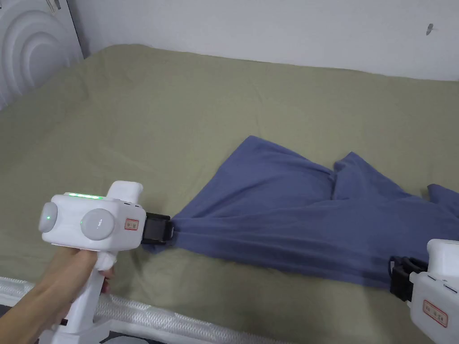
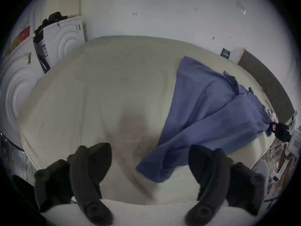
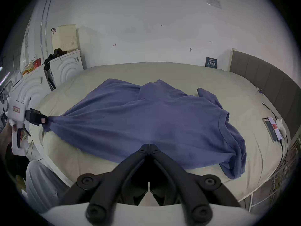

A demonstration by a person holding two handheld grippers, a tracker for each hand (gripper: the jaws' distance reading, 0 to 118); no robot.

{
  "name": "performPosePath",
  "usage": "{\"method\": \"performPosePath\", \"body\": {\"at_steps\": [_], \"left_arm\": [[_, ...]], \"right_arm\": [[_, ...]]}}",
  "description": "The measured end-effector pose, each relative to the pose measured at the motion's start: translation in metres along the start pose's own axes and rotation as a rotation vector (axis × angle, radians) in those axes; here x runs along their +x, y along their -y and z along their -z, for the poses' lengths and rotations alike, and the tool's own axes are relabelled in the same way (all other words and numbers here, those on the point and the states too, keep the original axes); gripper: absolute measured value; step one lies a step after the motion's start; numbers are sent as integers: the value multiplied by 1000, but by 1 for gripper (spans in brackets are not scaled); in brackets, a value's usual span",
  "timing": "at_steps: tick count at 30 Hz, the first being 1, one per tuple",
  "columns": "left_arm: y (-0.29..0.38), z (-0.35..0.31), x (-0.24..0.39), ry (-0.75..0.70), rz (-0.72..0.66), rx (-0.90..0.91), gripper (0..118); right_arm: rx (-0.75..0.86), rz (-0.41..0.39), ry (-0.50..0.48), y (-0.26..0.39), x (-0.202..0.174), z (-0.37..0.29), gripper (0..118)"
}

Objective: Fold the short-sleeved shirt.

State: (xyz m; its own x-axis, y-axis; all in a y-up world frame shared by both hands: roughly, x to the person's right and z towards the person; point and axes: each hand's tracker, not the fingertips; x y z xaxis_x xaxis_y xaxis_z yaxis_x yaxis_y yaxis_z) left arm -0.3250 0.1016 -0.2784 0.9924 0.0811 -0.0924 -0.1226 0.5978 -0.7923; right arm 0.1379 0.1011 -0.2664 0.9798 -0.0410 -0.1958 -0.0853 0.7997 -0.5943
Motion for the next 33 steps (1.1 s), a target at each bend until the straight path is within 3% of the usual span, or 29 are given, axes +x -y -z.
{"method": "performPosePath", "body": {"at_steps": [1,2,3,6,8,11,18,20,21,22,23,24,26,28,30,31,33], "left_arm": [[1,3,4,7,5,-10,68],[2,5,8,17,15,-20,29],[1,9,2,23,15,-21,3],[4,5,-1,134,-46,-34,3],[2,-3,7,75,31,-17,3],[1,-3,3,76,5,-33,3],[-11,8,2,55,17,-22,3],[-9,8,7,47,28,-17,3],[-11,9,7,43,27,-17,3],[-12,10,6,44,25,-19,3],[-12,10,6,42,24,-18,3],[-12,11,6,41,21,-18,3],[-14,14,6,42,22,-26,3],[-14,16,7,35,26,-30,3],[-16,21,8,29,28,-40,3],[-15,22,8,27,26,-41,3],[-15,25,9,26,21,-45,3]], "right_arm": [[-8,0,-1,1,0,2,0],[-12,-1,1,1,1,4,0],[-16,-4,4,1,2,5,0],[-19,0,10,-5,11,9,0],[-18,-7,19,-18,20,13,0],[-12,-43,43,-53,43,34,0],[-116,-71,112,-152,113,153,0],[-176,-57,65,-170,123,181,2],[-220,-54,45,-176,124,195,15],[-259,-57,33,-177,125,206,48],[-304,-57,17,-178,125,218,102],[-346,-76,39,-175,119,225,118],[-334,-177,90,-174,116,237,100],[-406,-262,116,-158,109,246,95],[-385,-215,94,-157,112,249,91],[-389,-187,91,-161,115,247,79],[-364,-174,51,-162,111,236,1]]}}
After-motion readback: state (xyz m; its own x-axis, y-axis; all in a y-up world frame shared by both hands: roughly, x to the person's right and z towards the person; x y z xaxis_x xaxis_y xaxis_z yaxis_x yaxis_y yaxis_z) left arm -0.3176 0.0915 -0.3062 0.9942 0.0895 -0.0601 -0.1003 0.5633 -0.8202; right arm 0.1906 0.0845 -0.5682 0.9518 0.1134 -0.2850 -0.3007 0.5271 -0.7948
